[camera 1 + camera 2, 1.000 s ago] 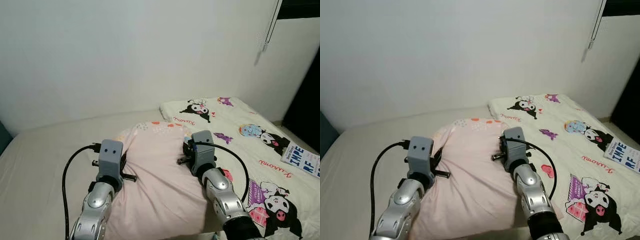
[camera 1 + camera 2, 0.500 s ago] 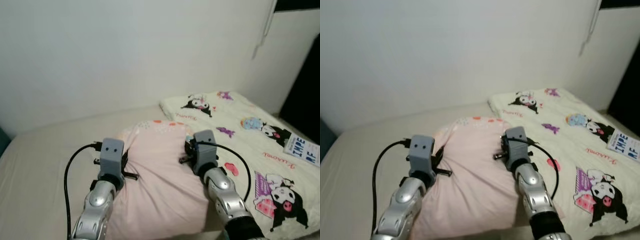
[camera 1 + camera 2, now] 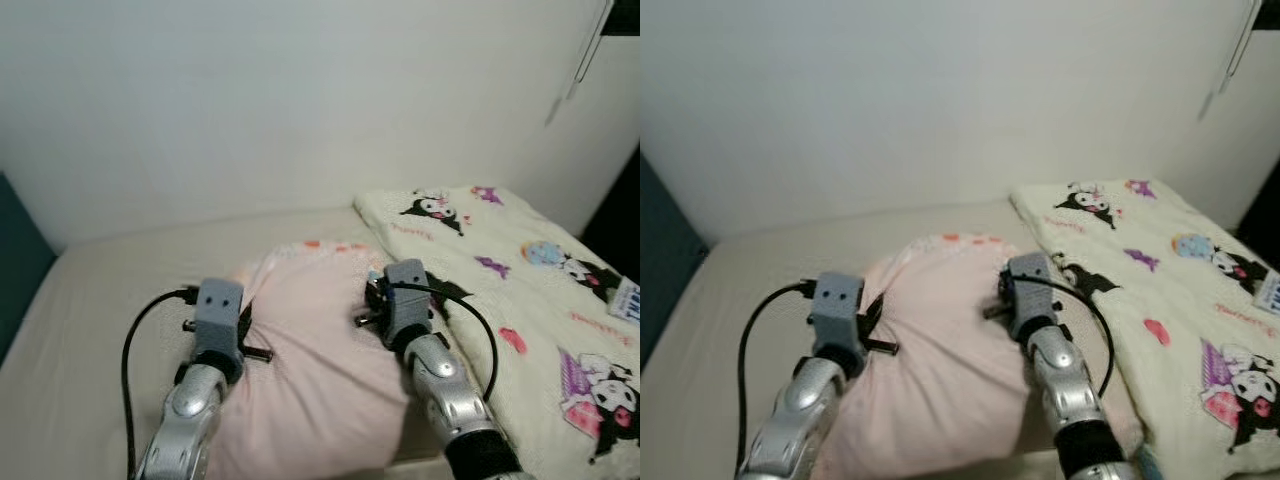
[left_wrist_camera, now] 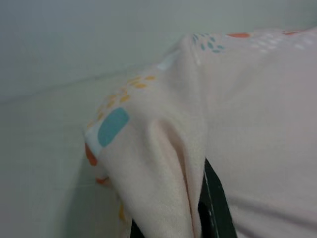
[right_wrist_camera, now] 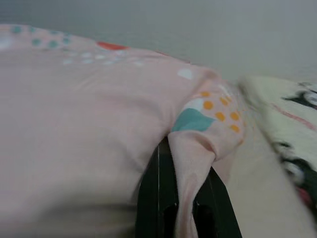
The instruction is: Clean up the room
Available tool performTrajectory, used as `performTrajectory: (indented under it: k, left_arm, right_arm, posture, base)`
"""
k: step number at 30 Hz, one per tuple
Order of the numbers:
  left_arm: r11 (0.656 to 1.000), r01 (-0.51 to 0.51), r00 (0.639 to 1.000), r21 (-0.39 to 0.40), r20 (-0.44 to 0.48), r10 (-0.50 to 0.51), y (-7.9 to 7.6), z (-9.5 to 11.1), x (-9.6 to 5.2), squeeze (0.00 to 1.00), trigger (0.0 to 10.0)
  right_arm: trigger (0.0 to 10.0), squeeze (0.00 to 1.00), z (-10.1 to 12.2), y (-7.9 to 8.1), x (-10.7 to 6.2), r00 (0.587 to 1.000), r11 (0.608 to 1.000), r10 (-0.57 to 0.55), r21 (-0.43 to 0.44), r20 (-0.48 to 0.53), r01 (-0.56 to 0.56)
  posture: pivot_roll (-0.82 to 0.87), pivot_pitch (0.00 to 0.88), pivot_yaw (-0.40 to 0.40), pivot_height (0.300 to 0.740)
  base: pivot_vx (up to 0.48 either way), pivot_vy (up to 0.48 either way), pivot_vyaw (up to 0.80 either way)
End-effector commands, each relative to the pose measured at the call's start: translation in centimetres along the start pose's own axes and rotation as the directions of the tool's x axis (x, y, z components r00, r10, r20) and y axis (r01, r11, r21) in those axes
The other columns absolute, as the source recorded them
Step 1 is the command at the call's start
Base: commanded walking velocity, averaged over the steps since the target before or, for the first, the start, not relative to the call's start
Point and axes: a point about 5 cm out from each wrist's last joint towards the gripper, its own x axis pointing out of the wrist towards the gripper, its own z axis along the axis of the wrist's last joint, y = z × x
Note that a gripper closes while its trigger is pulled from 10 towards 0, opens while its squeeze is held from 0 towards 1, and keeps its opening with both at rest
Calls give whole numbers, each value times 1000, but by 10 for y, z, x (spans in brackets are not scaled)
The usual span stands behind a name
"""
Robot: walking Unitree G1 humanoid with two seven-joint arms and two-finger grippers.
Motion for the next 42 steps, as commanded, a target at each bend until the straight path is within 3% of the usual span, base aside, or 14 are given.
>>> performTrajectory:
  k: [1,20,24,40,42]
  left_arm:
    - [1000,3,998,-1,57,-3,-1,10,1,0,10000]
    - [1000,8,998,-1,63,-8,0,13,0,0,10000]
    - [998,8,998,55,66,-12,-1,16,1,0,10000]
    - [996,46,996,79,71,-51,-9,17,1,0,10000]
    - [998,54,996,45,65,-57,-11,16,1,0,10000]
  right_arm:
    - [10000,0,7,-2,1,999,1000,1,-10,44,-1]
    - [10000,0,8,-1,2,999,1000,4,-7,51,-3]
    - [10000,0,8,-1,2,999,1000,-1,-1,53,1]
    - [10000,0,7,-2,1,998,1000,-11,7,57,11]
    - [10000,0,7,-2,1,998,1000,-13,8,55,13]
  posture:
    - [-17,0,-14,740]
    - [-12,0,-12,740]
    - [-8,0,-9,740]
    - [-7,0,0,740]
    - [-7,0,0,740]
  base:
    - [0,334,0]
    - [0,330,0]
    - [0,-386,0]
    - [0,-480,0]
    - [0,0,0]
